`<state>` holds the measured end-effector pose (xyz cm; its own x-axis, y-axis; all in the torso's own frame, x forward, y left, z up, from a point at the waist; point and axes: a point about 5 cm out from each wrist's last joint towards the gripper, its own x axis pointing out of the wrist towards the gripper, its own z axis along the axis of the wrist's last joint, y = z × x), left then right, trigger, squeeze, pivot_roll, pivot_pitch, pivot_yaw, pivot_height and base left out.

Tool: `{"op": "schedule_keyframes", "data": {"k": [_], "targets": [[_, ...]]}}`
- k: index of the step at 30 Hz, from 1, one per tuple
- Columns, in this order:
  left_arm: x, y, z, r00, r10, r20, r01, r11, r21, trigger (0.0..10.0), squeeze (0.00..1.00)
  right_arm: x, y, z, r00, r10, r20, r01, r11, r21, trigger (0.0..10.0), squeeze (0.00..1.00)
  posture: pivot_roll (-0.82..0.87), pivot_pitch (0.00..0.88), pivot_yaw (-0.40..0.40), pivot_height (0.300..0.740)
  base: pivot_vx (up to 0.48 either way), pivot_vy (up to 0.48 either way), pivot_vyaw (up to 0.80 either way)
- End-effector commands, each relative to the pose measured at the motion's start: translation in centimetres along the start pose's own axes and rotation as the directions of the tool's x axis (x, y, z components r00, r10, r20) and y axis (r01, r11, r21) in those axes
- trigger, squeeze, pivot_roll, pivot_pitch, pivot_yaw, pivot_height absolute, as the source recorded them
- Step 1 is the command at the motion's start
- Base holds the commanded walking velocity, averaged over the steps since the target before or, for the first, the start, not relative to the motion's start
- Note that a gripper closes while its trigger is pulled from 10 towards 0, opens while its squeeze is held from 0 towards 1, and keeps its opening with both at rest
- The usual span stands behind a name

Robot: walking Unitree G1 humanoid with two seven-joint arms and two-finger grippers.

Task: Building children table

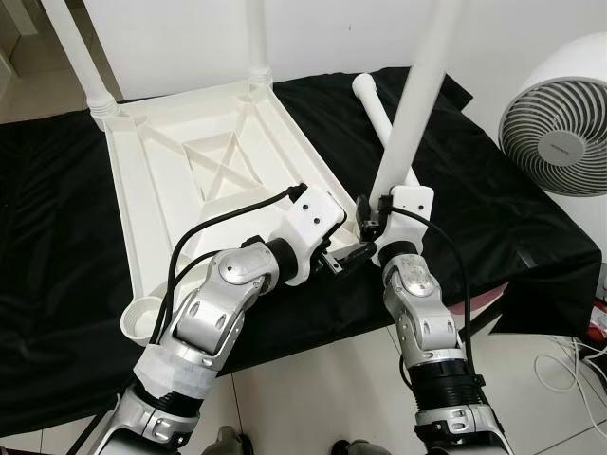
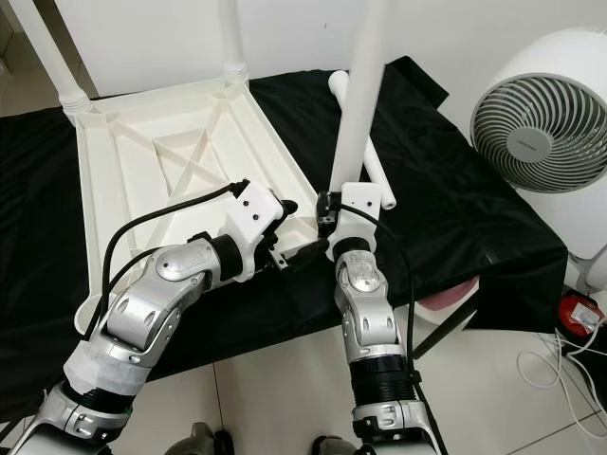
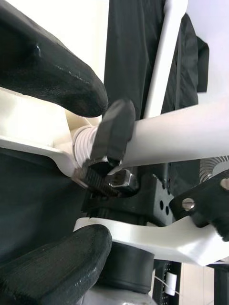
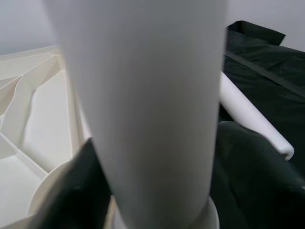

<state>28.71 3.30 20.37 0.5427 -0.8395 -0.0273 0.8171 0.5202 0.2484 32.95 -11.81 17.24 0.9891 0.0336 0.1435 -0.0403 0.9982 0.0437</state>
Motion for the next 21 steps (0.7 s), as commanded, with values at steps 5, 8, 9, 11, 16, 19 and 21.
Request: {"op": "schedule_keyframes", "data": {"k": [5,8,9,11,16,19,21], "targets": [[0.0,-0.3,-0.3,1.000,0.005,-0.015,-0.005,1.000,-0.009,10.0,0.00,-0.1,-0.5,0.5,0.999,0.029,0.018,-0.029,0.999,0.018,10.0,1.00,-0.09,0.105,0.033,0.740,0.000,0.000,0.00],[0.0,-0.3,-0.3,1.000,0.006,-0.013,-0.006,1.000,-0.009,10.0,0.00,0.1,-0.9,0.7,0.995,0.098,0.019,-0.098,0.995,-0.001,10.0,1.00,-0.09,0.104,0.032,0.740,0.000,0.000,0.00],[0.0,-0.4,-0.3,1.000,0.006,-0.013,-0.006,1.000,-0.009,10.0,0.00,0.1,-1.1,0.7,0.992,0.126,0.014,-0.126,0.992,-0.008,10.0,1.00,-0.09,0.104,0.032,0.740,0.000,0.000,0.00],[0.0,-0.4,-0.3,1.000,0.006,-0.013,-0.006,1.000,-0.009,10.0,0.00,0.2,-1.3,0.6,0.981,0.193,0.001,-0.193,0.981,-0.025,10.0,0.00,-0.09,0.104,0.032,0.740,0.000,0.000,0.00],[0.0,-0.3,-0.3,1.000,0.005,-0.012,-0.006,1.000,-0.008,10.0,0.00,0.3,-2.2,0.5,0.930,0.364,-0.043,-0.367,0.926,-0.087,10.0,0.00,-0.09,0.104,0.033,0.740,0.000,0.000,0.00],[0.0,-0.4,-0.2,1.000,0.005,-0.011,-0.005,1.000,-0.008,10.0,0.00,0.7,-3.0,0.4,0.898,0.434,-0.068,-0.439,0.893,-0.100,10.0,0.00,-0.08,0.101,0.032,0.740,0.000,0.000,0.00],[0.0,-0.4,-0.2,1.000,0.003,-0.010,-0.003,1.000,-0.006,10.0,0.00,1.0,-3.5,0.4,0.878,0.471,-0.084,-0.479,0.865,-0.148,10.0,0.00,-0.08,0.101,0.032,0.740,0.000,0.000,0.00]]}}
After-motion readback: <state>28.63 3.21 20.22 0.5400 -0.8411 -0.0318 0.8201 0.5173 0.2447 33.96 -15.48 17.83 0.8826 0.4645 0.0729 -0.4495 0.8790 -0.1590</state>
